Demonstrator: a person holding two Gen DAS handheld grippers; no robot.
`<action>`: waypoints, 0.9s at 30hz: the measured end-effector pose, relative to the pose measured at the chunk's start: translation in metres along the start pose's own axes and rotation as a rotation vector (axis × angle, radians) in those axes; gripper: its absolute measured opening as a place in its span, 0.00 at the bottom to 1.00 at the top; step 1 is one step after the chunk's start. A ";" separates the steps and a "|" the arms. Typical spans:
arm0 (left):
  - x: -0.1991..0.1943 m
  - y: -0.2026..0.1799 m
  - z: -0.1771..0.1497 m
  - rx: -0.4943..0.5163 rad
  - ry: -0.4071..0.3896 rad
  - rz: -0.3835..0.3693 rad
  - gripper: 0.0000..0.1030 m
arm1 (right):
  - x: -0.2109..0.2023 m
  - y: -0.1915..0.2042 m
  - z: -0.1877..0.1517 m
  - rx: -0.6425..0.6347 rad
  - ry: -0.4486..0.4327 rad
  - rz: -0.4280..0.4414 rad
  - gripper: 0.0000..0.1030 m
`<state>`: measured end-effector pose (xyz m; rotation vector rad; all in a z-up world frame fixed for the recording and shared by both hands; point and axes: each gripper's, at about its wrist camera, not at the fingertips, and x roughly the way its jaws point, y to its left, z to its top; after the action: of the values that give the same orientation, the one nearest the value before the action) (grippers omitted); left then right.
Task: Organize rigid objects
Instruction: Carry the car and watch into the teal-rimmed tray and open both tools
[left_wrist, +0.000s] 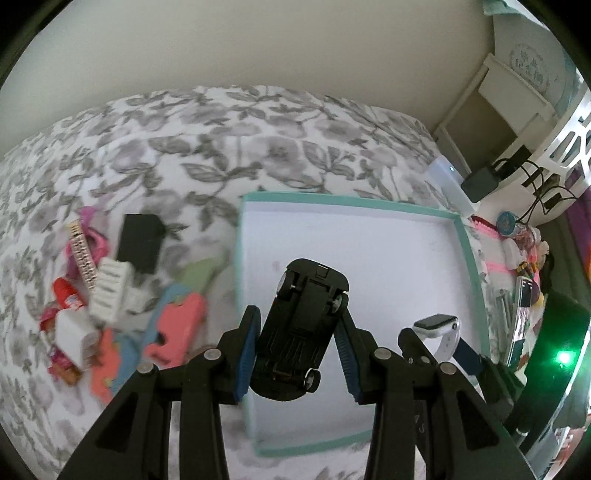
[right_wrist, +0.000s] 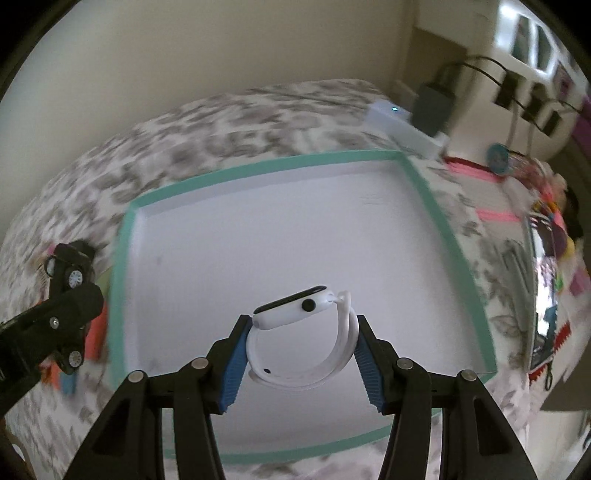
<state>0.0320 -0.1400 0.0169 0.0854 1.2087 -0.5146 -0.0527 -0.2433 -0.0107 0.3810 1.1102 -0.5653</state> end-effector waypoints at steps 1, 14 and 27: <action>0.005 -0.004 0.002 -0.004 0.004 -0.002 0.41 | 0.003 -0.004 0.001 0.012 0.000 -0.007 0.55; 0.042 -0.032 0.008 0.024 0.013 0.007 0.41 | 0.024 -0.038 0.003 0.095 0.009 -0.075 0.55; 0.048 -0.024 0.001 0.007 0.021 0.019 0.45 | 0.031 -0.041 0.001 0.089 0.030 -0.084 0.56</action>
<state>0.0348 -0.1778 -0.0213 0.1083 1.2257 -0.5030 -0.0666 -0.2840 -0.0391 0.4229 1.1364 -0.6864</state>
